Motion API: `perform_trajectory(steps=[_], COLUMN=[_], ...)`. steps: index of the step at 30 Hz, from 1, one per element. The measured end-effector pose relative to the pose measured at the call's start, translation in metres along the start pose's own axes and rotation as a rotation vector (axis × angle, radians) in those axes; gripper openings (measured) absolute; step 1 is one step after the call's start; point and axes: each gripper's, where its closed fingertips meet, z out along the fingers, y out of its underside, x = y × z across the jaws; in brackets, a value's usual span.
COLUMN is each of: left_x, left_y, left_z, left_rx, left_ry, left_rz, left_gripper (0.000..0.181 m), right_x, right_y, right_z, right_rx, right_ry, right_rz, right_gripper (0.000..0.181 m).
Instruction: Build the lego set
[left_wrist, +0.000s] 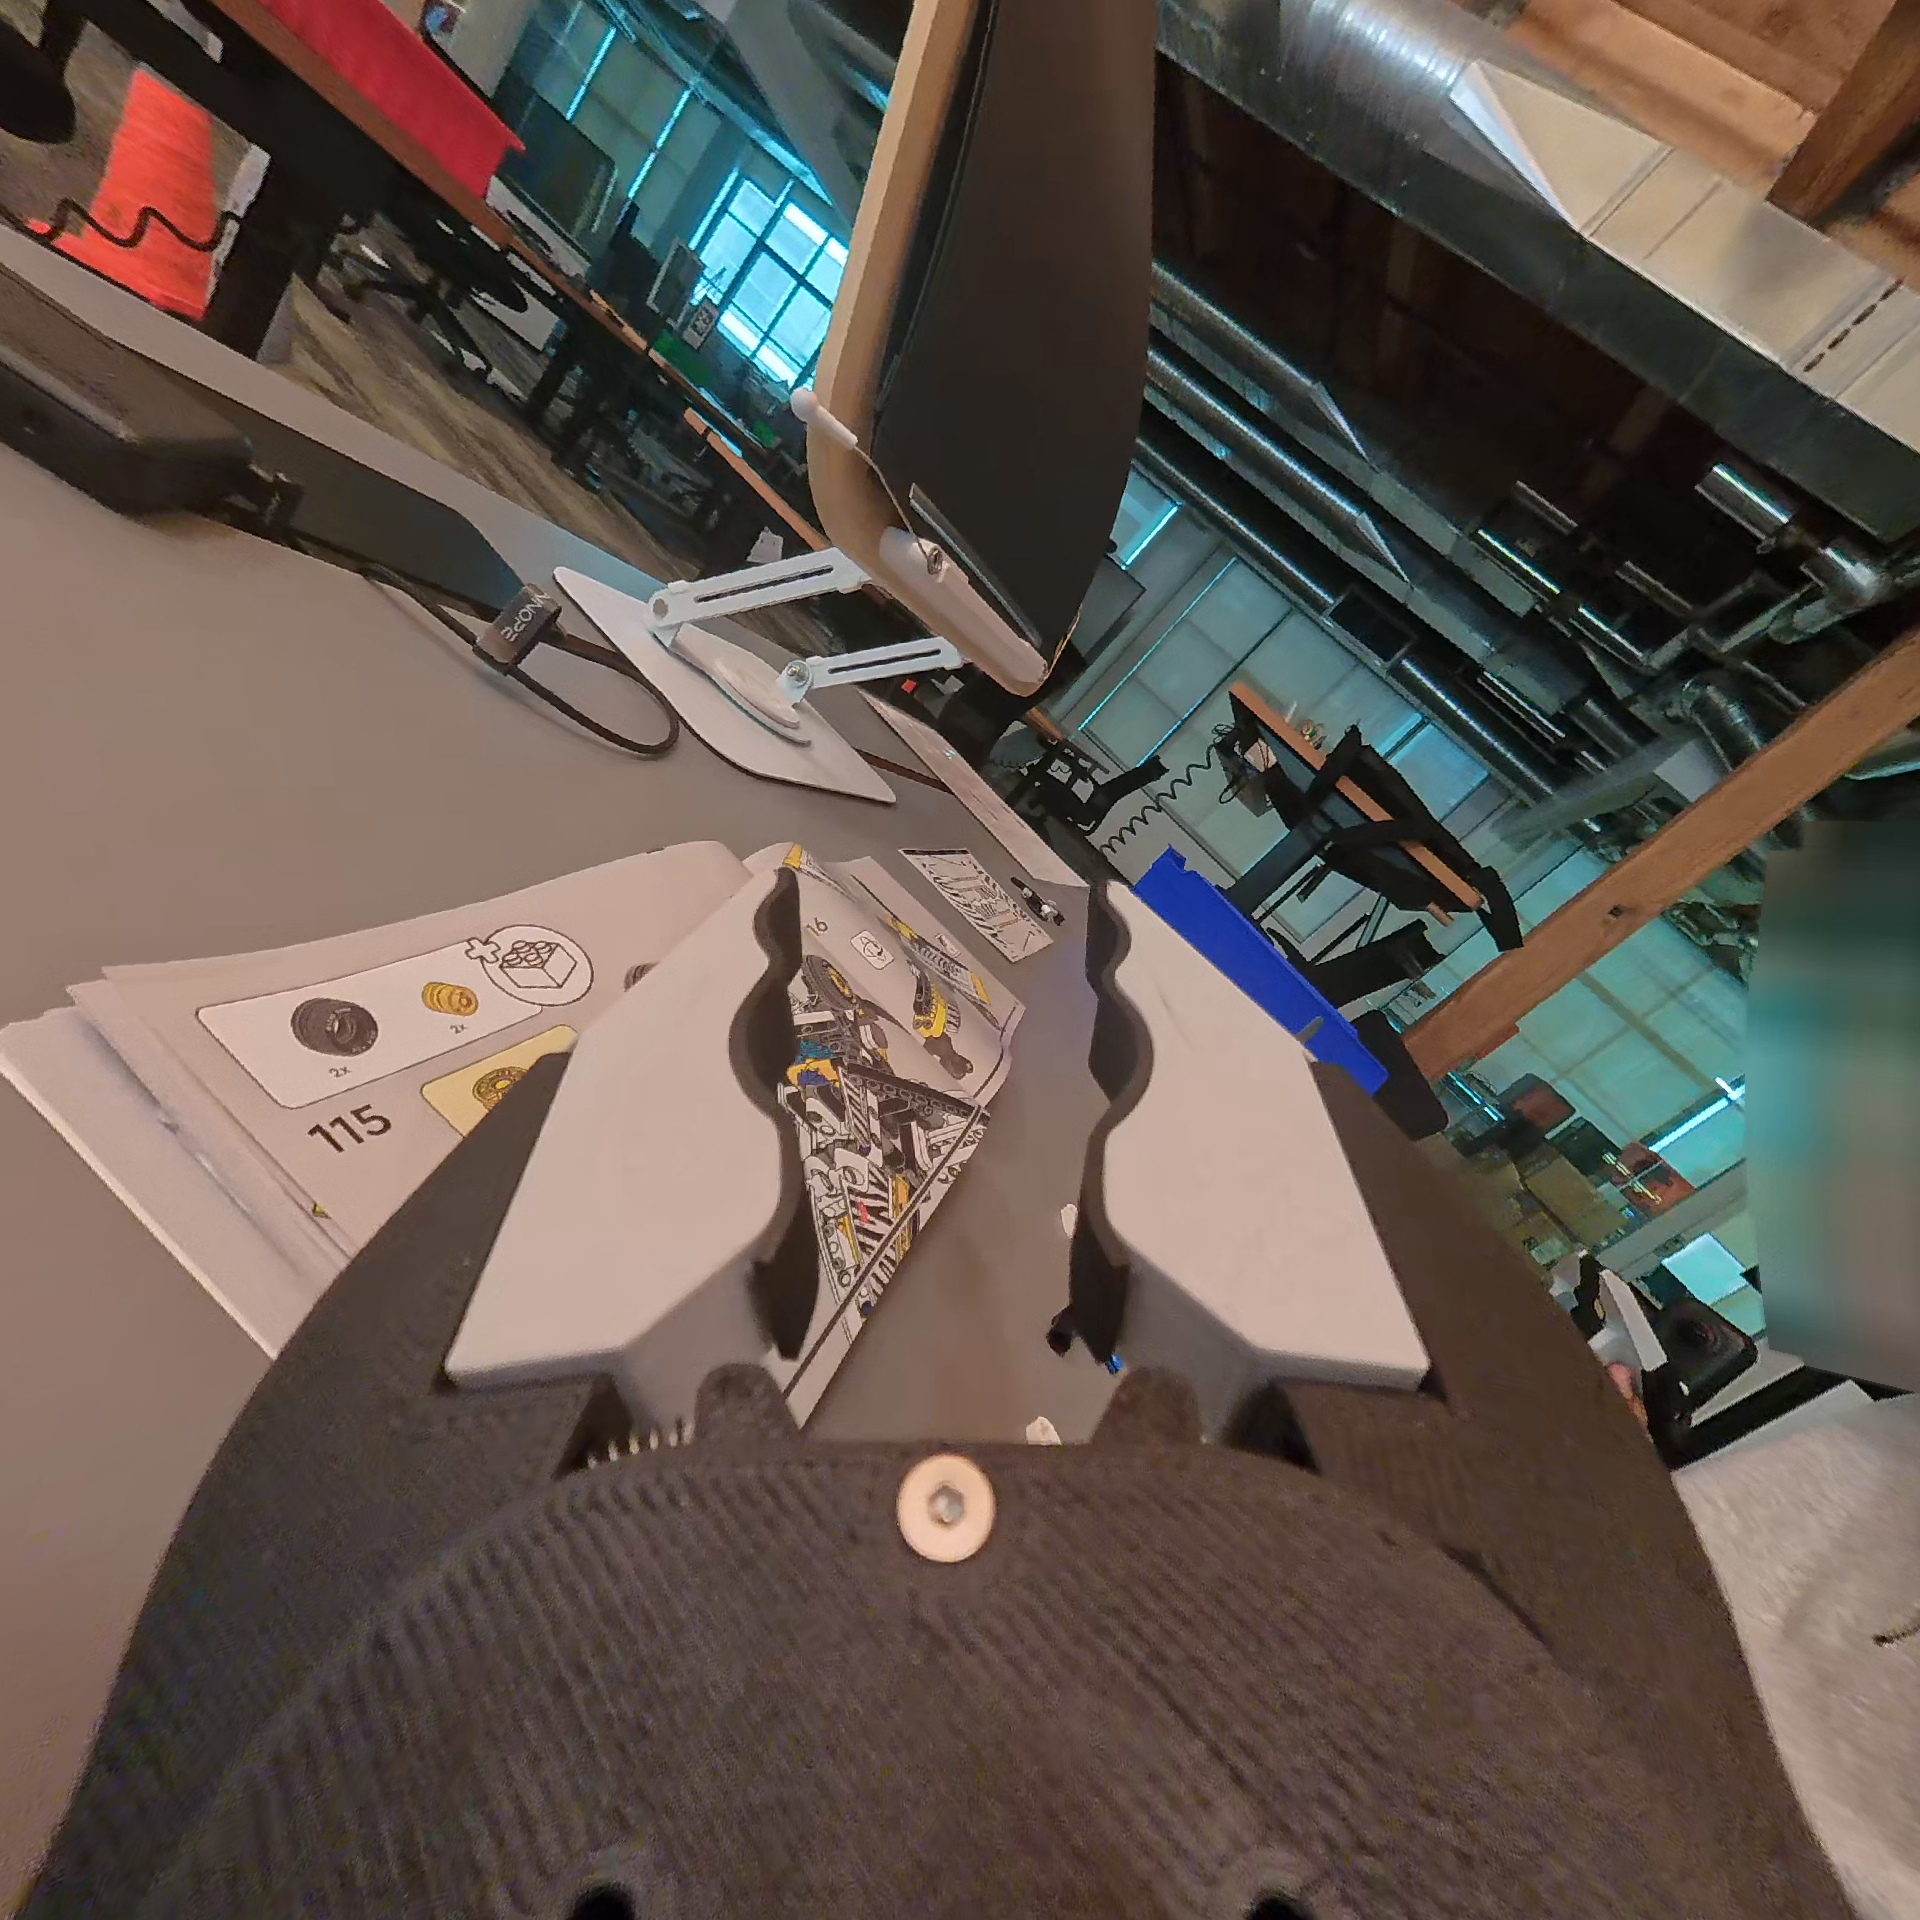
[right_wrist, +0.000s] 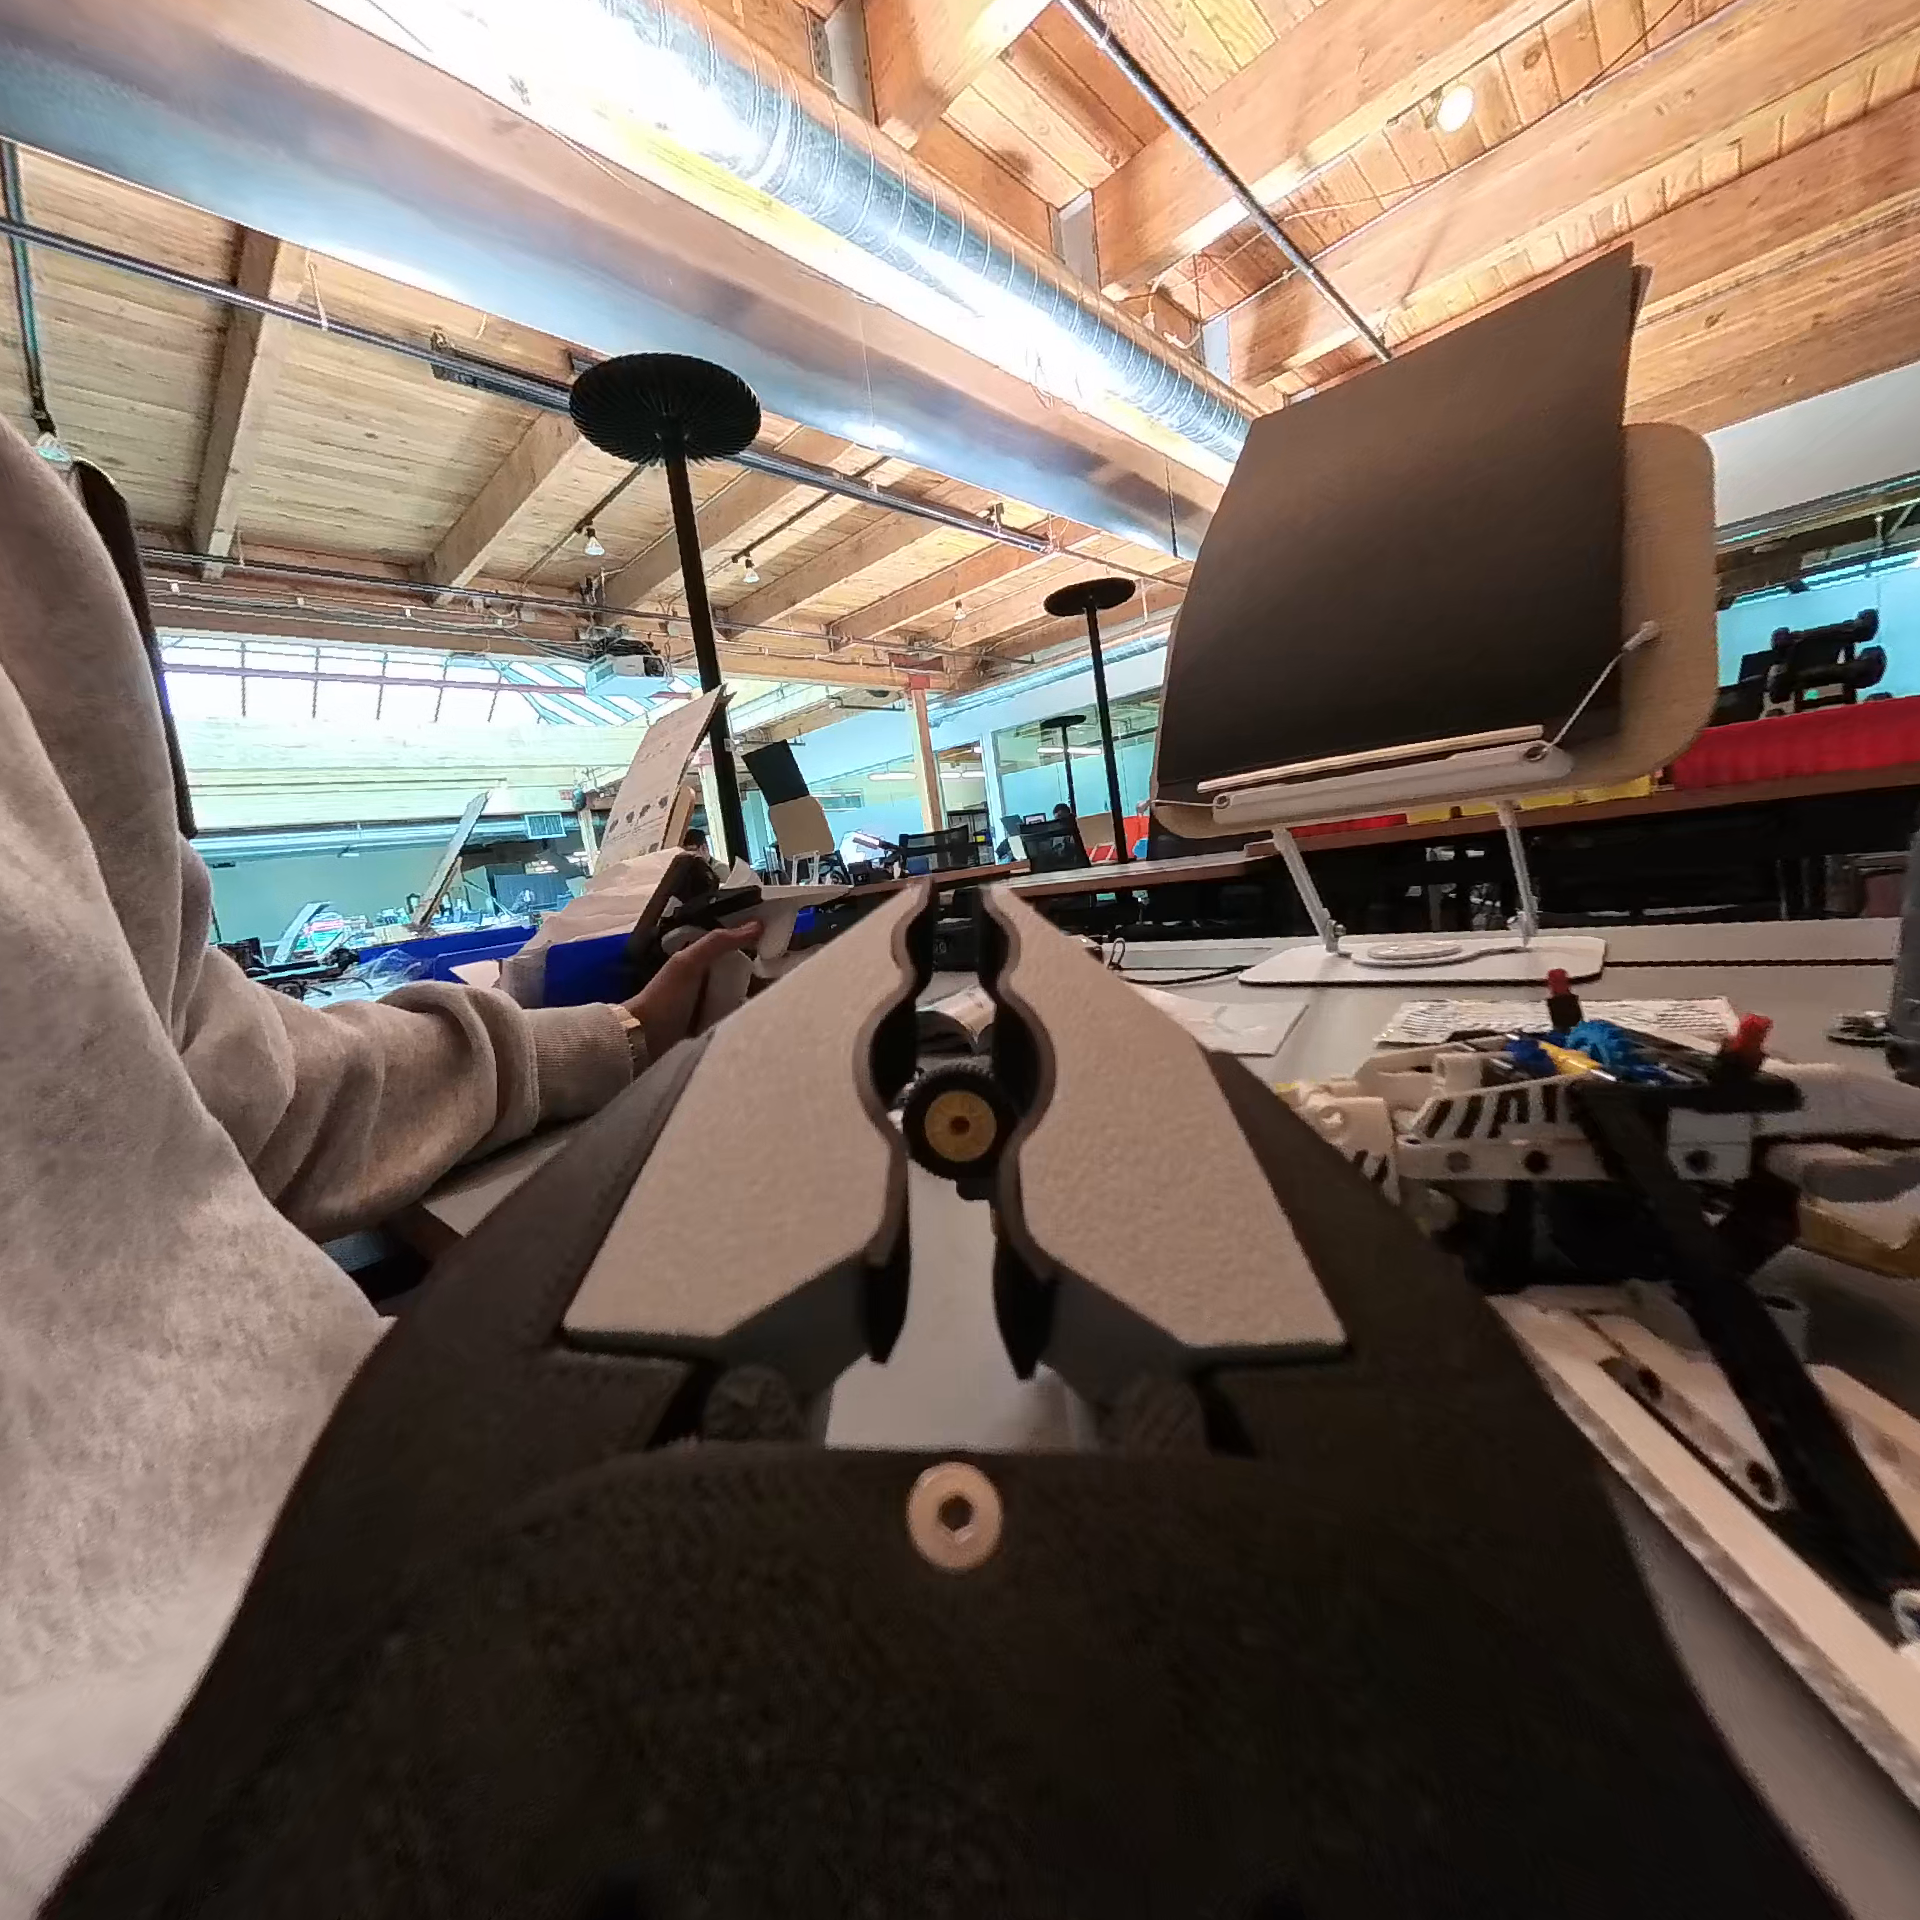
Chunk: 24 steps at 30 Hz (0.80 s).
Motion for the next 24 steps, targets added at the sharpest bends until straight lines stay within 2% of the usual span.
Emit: perform_trajectory(steps=[24], left_x=[-0.0015], left_y=[0.0009], left_z=[0.0010], left_rx=[-0.004], left_ry=[0.004], left_rz=[-0.027], left_gripper=[0.056], right_x=[0.0036], right_y=[0.0021], right_z=[0.0005], right_rx=[-0.013], right_ry=[0.018], right_rz=[-0.013], right_gripper=[0.004])
